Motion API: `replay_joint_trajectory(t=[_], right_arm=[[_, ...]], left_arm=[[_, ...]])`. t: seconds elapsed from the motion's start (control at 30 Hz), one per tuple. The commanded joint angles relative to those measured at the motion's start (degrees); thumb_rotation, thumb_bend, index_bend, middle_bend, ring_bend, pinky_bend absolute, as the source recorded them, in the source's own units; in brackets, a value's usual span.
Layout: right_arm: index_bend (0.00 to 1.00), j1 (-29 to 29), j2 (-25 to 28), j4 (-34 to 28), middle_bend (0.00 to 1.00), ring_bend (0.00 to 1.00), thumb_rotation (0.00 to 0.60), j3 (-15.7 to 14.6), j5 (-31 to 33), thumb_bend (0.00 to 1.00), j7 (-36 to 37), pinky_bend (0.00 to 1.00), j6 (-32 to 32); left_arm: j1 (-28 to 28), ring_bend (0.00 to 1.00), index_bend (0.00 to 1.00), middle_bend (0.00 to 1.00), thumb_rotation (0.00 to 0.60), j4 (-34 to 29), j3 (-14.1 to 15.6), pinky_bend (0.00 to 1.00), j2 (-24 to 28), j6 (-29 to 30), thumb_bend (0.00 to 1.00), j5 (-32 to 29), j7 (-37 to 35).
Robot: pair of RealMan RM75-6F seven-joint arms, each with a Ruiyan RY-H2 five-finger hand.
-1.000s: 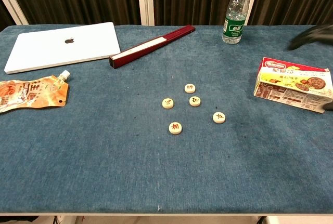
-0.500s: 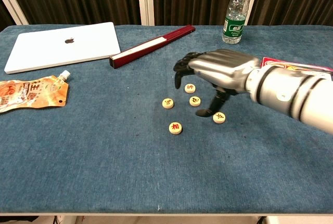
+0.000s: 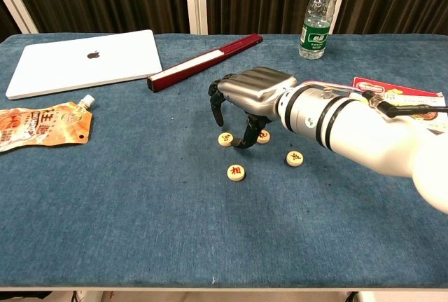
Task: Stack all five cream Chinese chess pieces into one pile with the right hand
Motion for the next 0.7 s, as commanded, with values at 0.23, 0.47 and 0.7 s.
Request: replay_joint_trajectory(t=[0.23, 0.47, 0.7], right_arm=[[0.52, 1.43, -0.93, 1.67, 0.19, 0.16, 0.6, -1.01, 1.4, 0.44, 0.4, 0.19, -0.24], [0.58, 2.49, -1.58, 2.58, 0.23, 0.18, 0.6, -1.47, 1.79, 0.5, 1.57, 0.19, -0.52], [0.6, 1.39, 3.41, -4.4, 0.24, 0.18, 0.6, -3.36, -2.36, 0.55, 3.43, 0.19, 1.66]], left_arm=[[0.16, 0.05, 0.12, 0.09, 0.6, 0.68, -0.04, 0.0, -0.25, -0.5, 0.0, -0.45, -0.44], [0.33, 0.05, 0.12, 0.09, 0.6, 1.03, 0.03, 0.0, -0.36, -0.75, 0.0, -0.62, -0.62], [0.49, 0.05, 0.12, 0.09, 0.6, 1.17, -0.03, 0.0, -0.32, -0.71, 0.0, -0.67, -0.8]])
